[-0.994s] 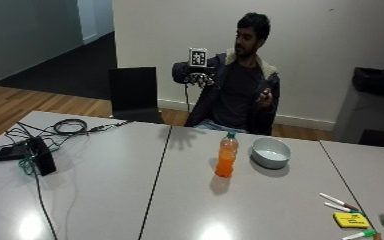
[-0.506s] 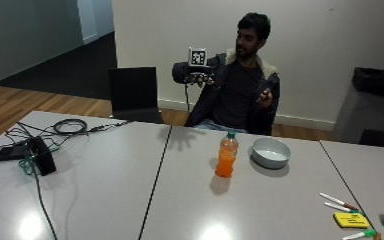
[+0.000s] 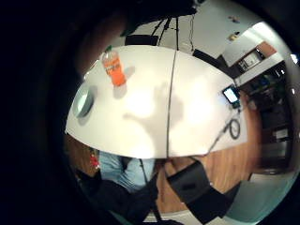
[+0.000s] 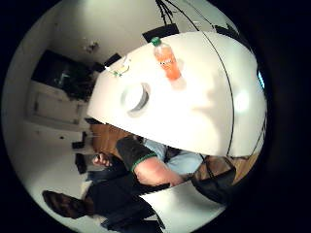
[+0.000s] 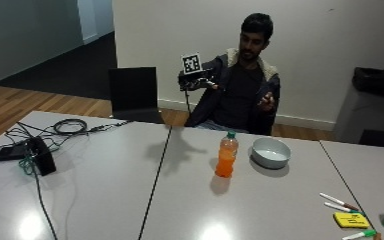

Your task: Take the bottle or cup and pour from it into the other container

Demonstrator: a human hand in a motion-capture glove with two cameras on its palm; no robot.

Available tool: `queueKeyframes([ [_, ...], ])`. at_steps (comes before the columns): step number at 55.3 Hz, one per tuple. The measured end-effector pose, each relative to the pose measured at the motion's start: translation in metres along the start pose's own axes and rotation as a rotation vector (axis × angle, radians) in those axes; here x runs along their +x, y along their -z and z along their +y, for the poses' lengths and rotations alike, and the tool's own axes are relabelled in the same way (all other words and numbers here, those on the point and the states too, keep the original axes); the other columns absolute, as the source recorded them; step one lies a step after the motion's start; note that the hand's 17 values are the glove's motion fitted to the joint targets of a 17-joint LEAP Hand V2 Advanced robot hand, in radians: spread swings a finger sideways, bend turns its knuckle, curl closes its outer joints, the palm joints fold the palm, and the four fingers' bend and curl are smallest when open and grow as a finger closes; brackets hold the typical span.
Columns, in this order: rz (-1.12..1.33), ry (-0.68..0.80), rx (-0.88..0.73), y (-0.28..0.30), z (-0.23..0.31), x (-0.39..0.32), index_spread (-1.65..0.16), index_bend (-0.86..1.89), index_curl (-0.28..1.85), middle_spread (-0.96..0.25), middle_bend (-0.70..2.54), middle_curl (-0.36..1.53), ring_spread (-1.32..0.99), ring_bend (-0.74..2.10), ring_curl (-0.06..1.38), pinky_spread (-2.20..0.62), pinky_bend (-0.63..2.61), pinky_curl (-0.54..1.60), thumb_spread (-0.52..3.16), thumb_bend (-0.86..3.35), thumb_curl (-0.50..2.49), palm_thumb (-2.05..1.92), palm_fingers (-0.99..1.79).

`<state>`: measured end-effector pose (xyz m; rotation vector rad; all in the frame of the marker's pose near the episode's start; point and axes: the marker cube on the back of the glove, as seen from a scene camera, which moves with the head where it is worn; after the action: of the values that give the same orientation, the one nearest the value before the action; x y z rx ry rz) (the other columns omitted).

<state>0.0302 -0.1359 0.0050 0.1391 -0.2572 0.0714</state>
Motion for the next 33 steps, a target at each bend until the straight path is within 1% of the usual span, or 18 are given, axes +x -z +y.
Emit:
queueKeyframes([
  [1,-0.029,0.025,-0.001,-0.003,-0.007,0.003,-0.41,0.10,0.21,0.13,0.25,0.29,0.21,0.18,0.16,0.35,0.59,0.26,0.81,-0.04,0.33,0.20,-0.07],
  [2,-0.059,0.017,0.004,-0.007,-0.013,0.004,-0.41,0.11,0.20,0.14,0.25,0.29,0.21,0.18,0.16,0.35,0.59,0.26,0.80,-0.04,0.34,0.21,-0.07],
  [5,-0.150,-0.123,0.066,-0.020,-0.032,0.002,-0.40,0.11,0.20,0.15,0.26,0.29,0.21,0.18,0.16,0.36,0.60,0.26,0.79,-0.04,0.34,0.21,-0.08],
  [6,-0.177,-0.140,0.089,-0.025,-0.038,0.002,-0.40,0.11,0.20,0.15,0.25,0.29,0.21,0.18,0.16,0.36,0.60,0.26,0.79,-0.04,0.34,0.22,-0.08],
  [9,-0.262,-0.072,0.086,-0.040,-0.051,0.007,-0.40,0.11,0.19,0.16,0.25,0.30,0.22,0.19,0.16,0.36,0.61,0.26,0.78,-0.04,0.35,0.22,-0.08],
  [11,-0.326,-0.057,0.113,-0.050,-0.065,0.009,-0.40,0.11,0.19,0.16,0.25,0.30,0.22,0.19,0.16,0.36,0.61,0.26,0.76,-0.04,0.35,0.22,-0.08],
  [13,-0.399,0.001,0.135,-0.061,-0.077,0.011,-0.40,0.11,0.19,0.17,0.25,0.30,0.22,0.19,0.17,0.36,0.61,0.26,0.76,-0.04,0.36,0.23,-0.07],
  [17,-0.606,0.082,0.096,-0.082,-0.093,0.011,-0.39,0.11,0.18,0.16,0.26,0.31,0.22,0.19,0.17,0.37,0.62,0.26,0.74,-0.04,0.36,0.24,-0.07],
  [19,-0.707,0.126,0.145,-0.094,-0.104,0.009,-0.39,0.11,0.18,0.16,0.26,0.31,0.22,0.19,0.17,0.37,0.62,0.26,0.73,-0.04,0.37,0.25,-0.07],
  [22,-0.852,0.111,0.270,-0.113,-0.130,0.003,-0.39,0.12,0.18,0.16,0.27,0.31,0.22,0.20,0.18,0.37,0.61,0.26,0.72,-0.04,0.37,0.26,-0.05],
  [27,-1.061,0.128,0.220,-0.145,-0.147,-0.003,-0.39,0.11,0.18,0.15,0.28,0.32,0.22,0.22,0.19,0.37,0.60,0.26,0.71,-0.03,0.38,0.29,-0.04],
  [31,-1.148,0.019,0.154,-0.166,-0.161,-0.010,-0.39,0.12,0.18,0.13,0.31,0.33,0.21,0.22,0.20,0.37,0.60,0.26,0.70,-0.04,0.38,0.31,-0.02],
  [33,-1.167,-0.007,0.153,-0.178,-0.168,-0.012,-0.39,0.12,0.18,0.13,0.32,0.34,0.21,0.22,0.21,0.37,0.60,0.26,0.70,-0.04,0.38,0.31,-0.01],
])
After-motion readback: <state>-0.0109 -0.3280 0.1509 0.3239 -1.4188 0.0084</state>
